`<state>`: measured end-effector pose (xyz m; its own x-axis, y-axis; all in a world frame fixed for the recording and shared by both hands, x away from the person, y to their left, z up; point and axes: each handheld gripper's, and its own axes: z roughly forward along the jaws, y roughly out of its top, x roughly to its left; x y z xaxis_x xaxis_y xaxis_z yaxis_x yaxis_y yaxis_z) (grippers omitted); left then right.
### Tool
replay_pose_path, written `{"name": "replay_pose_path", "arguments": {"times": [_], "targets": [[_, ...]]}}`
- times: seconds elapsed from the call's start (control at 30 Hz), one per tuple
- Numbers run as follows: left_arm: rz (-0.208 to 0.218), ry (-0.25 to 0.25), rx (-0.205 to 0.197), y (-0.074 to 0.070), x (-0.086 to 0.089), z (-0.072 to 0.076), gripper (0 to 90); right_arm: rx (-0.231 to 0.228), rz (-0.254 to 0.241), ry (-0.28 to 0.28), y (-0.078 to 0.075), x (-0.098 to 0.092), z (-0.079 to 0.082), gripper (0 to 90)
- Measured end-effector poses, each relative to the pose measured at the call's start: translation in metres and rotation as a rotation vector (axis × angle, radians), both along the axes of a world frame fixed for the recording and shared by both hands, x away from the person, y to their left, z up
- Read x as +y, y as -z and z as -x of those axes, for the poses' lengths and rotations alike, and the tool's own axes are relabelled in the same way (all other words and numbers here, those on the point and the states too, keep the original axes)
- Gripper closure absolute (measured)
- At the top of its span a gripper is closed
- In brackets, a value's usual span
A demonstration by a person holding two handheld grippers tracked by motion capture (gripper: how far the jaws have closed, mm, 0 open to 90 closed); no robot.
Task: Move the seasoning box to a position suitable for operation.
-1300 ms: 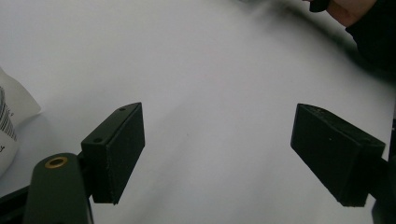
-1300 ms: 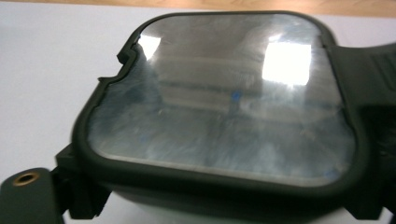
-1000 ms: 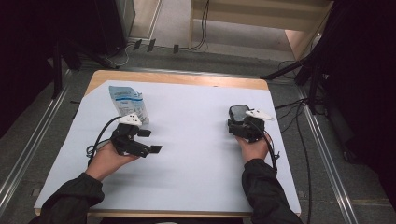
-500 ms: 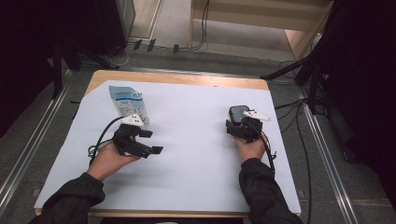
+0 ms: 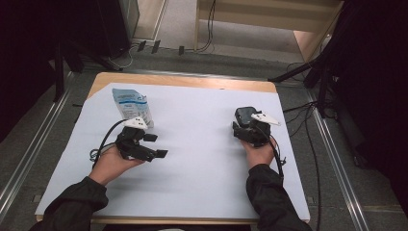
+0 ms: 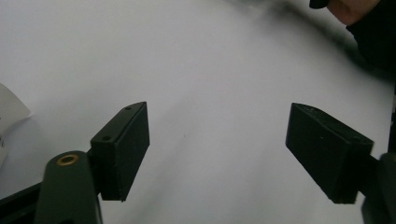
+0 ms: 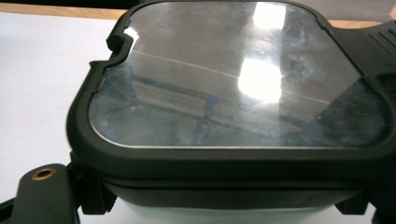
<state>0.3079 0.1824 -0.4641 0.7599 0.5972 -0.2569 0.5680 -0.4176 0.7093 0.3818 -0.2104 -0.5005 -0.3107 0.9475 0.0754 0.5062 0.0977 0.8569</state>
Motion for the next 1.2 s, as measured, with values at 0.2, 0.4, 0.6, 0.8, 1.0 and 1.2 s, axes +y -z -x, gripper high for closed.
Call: {"name": "replay_pose_path", "arguments": {"times": [0.2, 0.4, 0.6, 0.8, 1.0, 1.2], "targets": [[-0.016, -0.019, -0.005, -0.002, 0.002, 0.003, 30.2, 0.003, 0.025, -0.063, -0.006, 0.02, 0.01, 15.4], [-0.017, -0.055, -0.016, -0.004, 0.007, 0.005, 35.4, 0.005, -0.01, -0.14, -0.013, 0.044, 0.021, 15.4], [-0.029, -0.077, -0.023, -0.002, 0.007, 0.006, 37.1, 0.012, -0.017, -0.2, -0.014, 0.067, 0.028, 15.4], [-0.011, -0.106, -0.026, -0.002, 0.004, 0.005, 39.0, 0.034, -0.012, -0.254, -0.008, 0.093, 0.03, 15.4], [-0.01, -0.121, -0.033, -0.008, 0.001, 0.002, 38.9, 0.04, -0.016, -0.291, -0.003, 0.114, 0.03, 15.4], [0.039, -0.148, -0.035, -0.011, 0.0, -0.005, 43.1, 0.059, 0.007, -0.328, 0.002, 0.134, 0.033, 15.4]]}}
